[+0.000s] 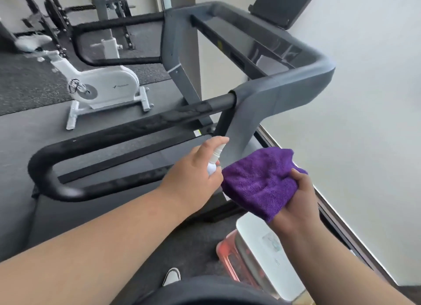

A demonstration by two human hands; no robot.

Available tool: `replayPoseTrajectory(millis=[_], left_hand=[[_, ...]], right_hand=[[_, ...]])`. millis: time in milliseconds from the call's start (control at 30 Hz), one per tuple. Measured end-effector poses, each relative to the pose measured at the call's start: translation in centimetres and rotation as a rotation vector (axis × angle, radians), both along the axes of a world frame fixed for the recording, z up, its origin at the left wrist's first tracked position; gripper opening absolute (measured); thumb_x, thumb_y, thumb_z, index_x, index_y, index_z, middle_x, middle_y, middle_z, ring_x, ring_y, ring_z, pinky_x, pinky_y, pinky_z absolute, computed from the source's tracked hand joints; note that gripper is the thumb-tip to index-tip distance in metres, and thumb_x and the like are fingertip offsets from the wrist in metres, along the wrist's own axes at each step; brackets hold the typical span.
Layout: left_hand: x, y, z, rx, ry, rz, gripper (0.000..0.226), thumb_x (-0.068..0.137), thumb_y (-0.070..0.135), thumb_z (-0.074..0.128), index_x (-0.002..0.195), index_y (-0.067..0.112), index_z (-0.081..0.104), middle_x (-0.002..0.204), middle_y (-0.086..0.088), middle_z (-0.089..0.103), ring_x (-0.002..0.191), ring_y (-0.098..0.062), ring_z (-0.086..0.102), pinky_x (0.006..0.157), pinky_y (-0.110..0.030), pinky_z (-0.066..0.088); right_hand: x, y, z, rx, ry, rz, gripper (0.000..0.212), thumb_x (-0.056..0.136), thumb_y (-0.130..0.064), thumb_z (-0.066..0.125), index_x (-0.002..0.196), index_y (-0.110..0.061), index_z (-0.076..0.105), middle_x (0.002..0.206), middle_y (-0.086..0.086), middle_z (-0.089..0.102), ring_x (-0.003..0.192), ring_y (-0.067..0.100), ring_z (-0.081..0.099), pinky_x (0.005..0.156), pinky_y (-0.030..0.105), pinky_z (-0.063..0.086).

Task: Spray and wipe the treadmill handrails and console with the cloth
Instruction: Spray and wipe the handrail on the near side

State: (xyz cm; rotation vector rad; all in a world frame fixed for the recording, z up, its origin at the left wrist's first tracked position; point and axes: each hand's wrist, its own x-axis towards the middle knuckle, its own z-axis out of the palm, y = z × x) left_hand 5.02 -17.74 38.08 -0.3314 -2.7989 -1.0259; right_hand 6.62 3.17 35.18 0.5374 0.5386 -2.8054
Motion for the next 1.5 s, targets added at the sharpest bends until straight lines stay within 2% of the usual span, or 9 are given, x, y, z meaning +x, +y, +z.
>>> replayPoseTrajectory(millis=[200, 600, 800, 867, 900, 967, 1067, 1367, 1500], left_hand=[[0.9, -5.0, 2.5, 0.06, 0.037, 0.104, 0.062, 0.091, 0.026, 0.058, 0.131, 0.062, 0.028, 0.114, 0.014, 0.056, 0.093, -0.018, 0.056, 0.079, -0.036, 0.049], [0.3, -15.8, 4.5, 0.136, 0.021, 0.001, 0.06, 0.092, 0.023, 0.058, 0.133, 0.056, 0.029, 0.102, 0.021, 0.051, 0.085, 0.019, 0.048, 0.05, -0.017, 0.038], [-0.4, -18.1, 5.2, 0.134, 0.011, -0.054, 0.061, 0.092, 0.025, 0.06, 0.131, 0.06, 0.029, 0.109, 0.018, 0.056, 0.079, 0.015, 0.052, 0.057, -0.011, 0.036], [-1.1, -17.7, 5.3, 0.149, 0.016, -0.059, 0.061, 0.091, 0.025, 0.061, 0.132, 0.059, 0.029, 0.109, 0.017, 0.057, 0.081, 0.011, 0.053, 0.062, -0.015, 0.038], [-1.6, -17.4, 5.3, 0.148, 0.022, -0.054, 0.062, 0.091, 0.025, 0.062, 0.132, 0.059, 0.03, 0.108, 0.016, 0.058, 0.082, 0.008, 0.054, 0.063, -0.016, 0.039], [-2.4, -16.6, 5.3, 0.132, 0.031, -0.031, 0.062, 0.091, 0.024, 0.062, 0.133, 0.058, 0.03, 0.104, 0.017, 0.057, 0.082, 0.008, 0.054, 0.063, -0.015, 0.039], [-3.3, -15.7, 5.3, 0.134, 0.03, 0.032, 0.063, 0.09, 0.025, 0.062, 0.132, 0.059, 0.031, 0.102, 0.02, 0.057, 0.085, 0.014, 0.053, 0.063, -0.011, 0.037], [-5.3, -11.2, 4.7, 0.096, 0.026, 0.194, 0.063, 0.087, 0.032, 0.062, 0.133, 0.06, 0.03, 0.098, 0.018, 0.061, 0.086, 0.006, 0.054, 0.066, -0.009, 0.036], [-5.3, -9.8, 5.0, 0.095, 0.041, 0.26, 0.064, 0.088, 0.03, 0.064, 0.132, 0.062, 0.03, 0.095, 0.017, 0.061, 0.086, 0.003, 0.054, 0.069, -0.014, 0.039]], right_hand=[[-1.5, -4.1, 4.5, 0.035, 0.1, -0.103, 0.037, 0.092, -0.028, 0.049, 0.124, -0.014, 0.06, 0.122, 0.015, 0.068, 0.107, 0.038, 0.067, 0.084, 0.055, 0.055], [-3.7, -13.1, 9.0, 0.249, 0.088, -0.595, 0.034, 0.089, -0.023, 0.053, 0.121, -0.014, 0.06, 0.105, 0.005, 0.075, 0.096, 0.027, 0.073, 0.089, 0.046, 0.055], [-5.9, -14.8, 9.6, 0.916, 0.235, -0.741, 0.018, 0.08, -0.033, 0.05, 0.072, -0.035, 0.065, 0.051, -0.004, 0.057, 0.053, 0.017, 0.058, 0.063, 0.029, 0.049], [-7.6, -14.8, 9.7, 1.247, 0.467, -0.711, 0.021, 0.078, -0.03, 0.046, 0.08, -0.038, 0.065, 0.068, -0.001, 0.064, 0.061, 0.015, 0.061, 0.06, 0.026, 0.05], [-8.9, -14.7, 9.4, 1.439, 0.601, -0.663, 0.029, 0.078, -0.027, 0.047, 0.099, -0.033, 0.066, 0.096, 0.005, 0.068, 0.086, 0.018, 0.066, 0.076, 0.033, 0.053], [-11.8, -14.0, 8.4, 1.901, 0.818, -0.393, 0.055, 0.081, -0.025, 0.051, 0.136, -0.03, 0.051, 0.15, 0.004, 0.043, 0.141, 0.02, 0.037, 0.116, 0.044, 0.028], [-13.6, -13.7, 6.6, 2.358, 0.86, 0.068, 0.062, 0.085, -0.04, 0.054, 0.144, -0.043, 0.036, 0.159, -0.002, 0.031, 0.151, 0.024, 0.015, 0.121, 0.054, 0.001], [-13.8, -11.6, 6.0, 2.455, 1.076, 0.33, 0.091, 0.076, -0.09, 0.032, 0.152, -0.044, 0.015, 0.163, -0.001, 0.018, 0.151, 0.027, 0.006, 0.119, 0.059, 0.004], [-16.0, -9.3, 9.3, 2.328, 1.194, 0.378, 0.086, 0.078, -0.093, 0.017, 0.147, -0.045, 0.032, 0.155, -0.003, 0.037, 0.145, 0.024, 0.028, 0.114, 0.054, 0.018]])
